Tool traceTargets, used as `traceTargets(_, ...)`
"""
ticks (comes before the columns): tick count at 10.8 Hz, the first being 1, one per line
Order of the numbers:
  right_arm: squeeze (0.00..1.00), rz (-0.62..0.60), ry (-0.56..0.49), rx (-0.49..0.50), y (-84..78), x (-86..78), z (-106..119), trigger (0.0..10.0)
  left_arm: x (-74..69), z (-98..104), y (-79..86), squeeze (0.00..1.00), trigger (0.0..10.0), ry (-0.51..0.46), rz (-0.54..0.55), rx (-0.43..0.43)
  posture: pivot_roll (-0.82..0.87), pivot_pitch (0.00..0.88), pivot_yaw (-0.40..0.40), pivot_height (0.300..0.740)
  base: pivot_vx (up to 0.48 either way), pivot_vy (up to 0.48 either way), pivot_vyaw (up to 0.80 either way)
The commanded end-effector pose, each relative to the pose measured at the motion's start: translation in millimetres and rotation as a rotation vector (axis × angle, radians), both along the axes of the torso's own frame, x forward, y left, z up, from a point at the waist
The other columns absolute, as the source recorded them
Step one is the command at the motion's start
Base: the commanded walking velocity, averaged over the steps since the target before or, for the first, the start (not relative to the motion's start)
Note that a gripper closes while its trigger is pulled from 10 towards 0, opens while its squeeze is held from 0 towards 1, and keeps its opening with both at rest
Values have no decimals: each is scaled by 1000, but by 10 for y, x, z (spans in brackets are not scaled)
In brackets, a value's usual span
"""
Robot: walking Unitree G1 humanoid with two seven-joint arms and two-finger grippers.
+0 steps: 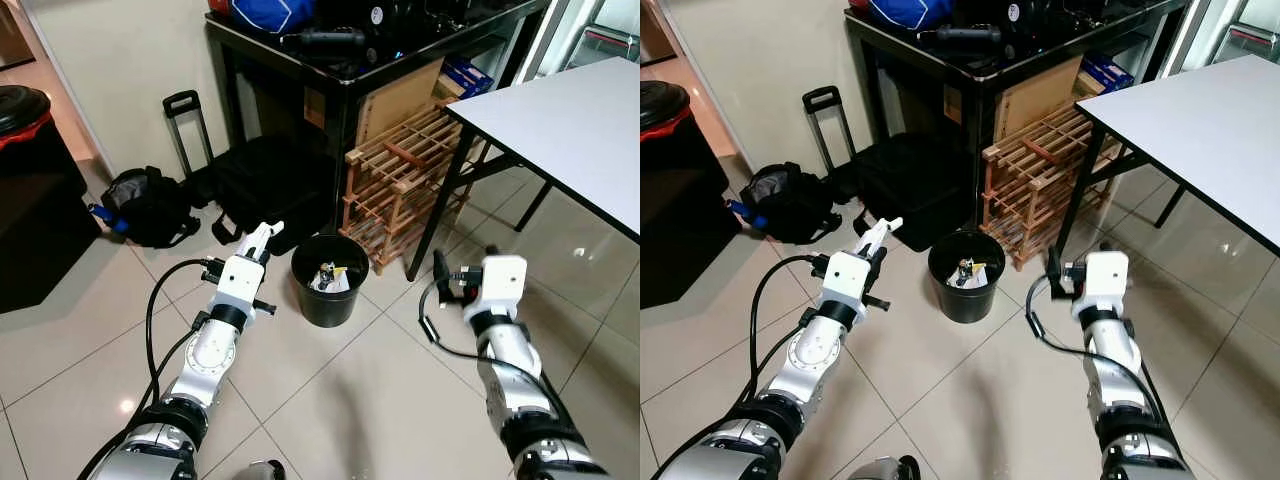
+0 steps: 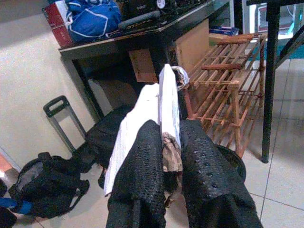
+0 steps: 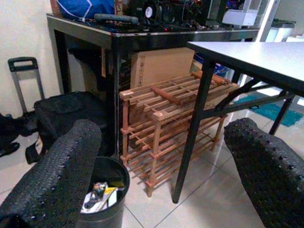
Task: Picking trash to rubbish bin
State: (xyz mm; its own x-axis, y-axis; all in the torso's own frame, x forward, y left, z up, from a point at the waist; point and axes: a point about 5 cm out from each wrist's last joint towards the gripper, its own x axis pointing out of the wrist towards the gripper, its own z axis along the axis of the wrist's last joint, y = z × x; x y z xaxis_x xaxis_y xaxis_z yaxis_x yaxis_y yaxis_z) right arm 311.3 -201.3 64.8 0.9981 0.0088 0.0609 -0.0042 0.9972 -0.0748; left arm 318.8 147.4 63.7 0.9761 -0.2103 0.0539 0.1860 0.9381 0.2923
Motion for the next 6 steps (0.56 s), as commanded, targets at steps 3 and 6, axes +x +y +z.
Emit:
traceTargets(3, 0, 13, 16, -6, 9, 0, -14, 10000, -27, -20, -4, 0, 10000, 3, -28, 19, -44, 56, 11, 740, 0, 0, 0)
traceTargets(6, 0, 8, 15, -3, 7, 3, -10, 10000, -25, -22, -7, 0, 10000, 8, -34, 20, -45, 53, 17, 740, 0, 0, 0)
